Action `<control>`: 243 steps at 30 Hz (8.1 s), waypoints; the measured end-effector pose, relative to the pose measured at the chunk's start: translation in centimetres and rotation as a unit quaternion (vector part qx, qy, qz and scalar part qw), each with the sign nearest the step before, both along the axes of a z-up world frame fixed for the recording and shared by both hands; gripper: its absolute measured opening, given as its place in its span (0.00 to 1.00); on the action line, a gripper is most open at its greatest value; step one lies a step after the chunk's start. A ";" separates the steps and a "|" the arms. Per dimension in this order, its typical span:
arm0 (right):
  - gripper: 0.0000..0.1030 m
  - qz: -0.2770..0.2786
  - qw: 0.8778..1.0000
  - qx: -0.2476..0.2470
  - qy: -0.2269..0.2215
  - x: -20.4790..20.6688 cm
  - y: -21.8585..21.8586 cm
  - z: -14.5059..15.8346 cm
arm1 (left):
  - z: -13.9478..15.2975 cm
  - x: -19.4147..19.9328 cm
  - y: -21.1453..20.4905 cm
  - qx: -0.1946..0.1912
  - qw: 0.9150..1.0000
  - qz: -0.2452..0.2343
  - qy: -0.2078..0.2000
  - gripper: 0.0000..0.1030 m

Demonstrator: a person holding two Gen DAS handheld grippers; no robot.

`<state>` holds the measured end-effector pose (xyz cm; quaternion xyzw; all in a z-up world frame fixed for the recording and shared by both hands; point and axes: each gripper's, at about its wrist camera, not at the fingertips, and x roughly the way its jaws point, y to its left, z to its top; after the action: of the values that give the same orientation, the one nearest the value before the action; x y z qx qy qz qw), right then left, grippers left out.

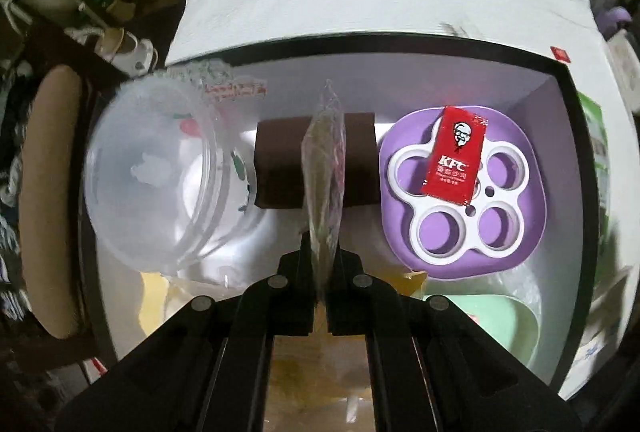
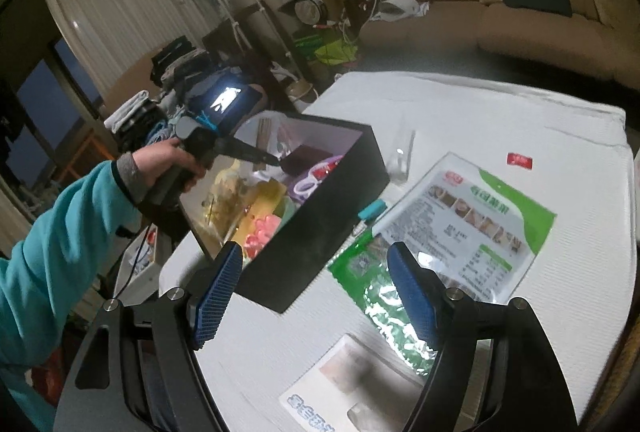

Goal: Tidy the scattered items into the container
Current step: 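Carry the clear bag over the black box and open the left tool, then move the left tool out of the box toward the clear plastic strip, then grasp the clear plastic strip on the table with the left tool, then carry the clear strip into the black box and open the left tool, then withdraw the left tool from the box back over the table, then grasp the white item with teal top beside the green bag with the right tool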

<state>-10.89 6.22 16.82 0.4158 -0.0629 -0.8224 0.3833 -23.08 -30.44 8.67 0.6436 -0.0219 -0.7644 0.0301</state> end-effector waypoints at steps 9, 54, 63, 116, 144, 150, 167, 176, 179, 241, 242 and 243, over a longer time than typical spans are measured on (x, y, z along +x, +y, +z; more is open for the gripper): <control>0.75 -0.013 0.999 -0.026 -0.019 -0.2 1.3 -1.1 | -1.6 5.2 -9.5 0.359 0.872 0.313 0.108 0.04; 1.00 -0.118 0.993 0.020 -0.003 0.3 7.5 -2.2 | 11.2 7.5 23.3 0.072 0.975 -0.068 0.201 1.00; 1.00 -0.156 0.986 0.057 0.001 -3.1 9.7 -5.8 | 6.6 -7.4 21.8 -0.050 0.990 -0.020 0.132 1.00; 1.00 -0.078 0.994 0.069 0.033 1.0 0.1 -4.0 | 0.0 9.2 -12.5 0.316 0.833 0.379 0.251 0.05; 1.00 0.002 0.991 0.076 0.110 -0.4 -17.4 1.0 | -3.5 13.6 -11.8 0.397 0.781 0.428 0.222 0.64; 1.00 0.000 0.991 0.080 0.109 0.3 -17.1 0.6 | -0.4 15.7 -10.8 0.401 0.803 0.379 0.225 0.72; 1.00 -0.073 0.988 0.106 0.084 3.2 -4.4 -0.8 | 6.7 21.2 8.0 0.242 0.934 0.074 0.251 0.79; 1.00 -0.171 0.981 0.090 0.028 2.5 7.0 -3.4 | 4.6 18.6 20.0 0.227 0.943 -0.044 0.238 0.79; 1.00 -0.179 0.981 0.078 0.020 2.1 8.5 -4.2 | 2.7 17.2 21.1 0.214 0.947 -0.035 0.239 0.79; 0.60 0.142 0.968 0.183 0.093 -11.8 -9.6 -10.9 | 3.6 17.6 3.9 0.377 0.869 0.078 0.311 0.81; 0.60 0.154 0.963 0.199 0.099 -11.5 -10.3 -11.7 | 3.6 17.6 4.1 0.376 0.871 0.071 0.309 0.81; 0.60 0.160 0.959 0.211 0.103 -11.6 -10.7 -12.4 | 3.6 17.5 4.4 0.373 0.873 0.065 0.306 0.81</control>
<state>-22.51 -4.53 4.41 0.4048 0.2198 -0.7831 0.4179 -5.56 -26.06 12.28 0.3405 0.3172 -0.8710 -0.1574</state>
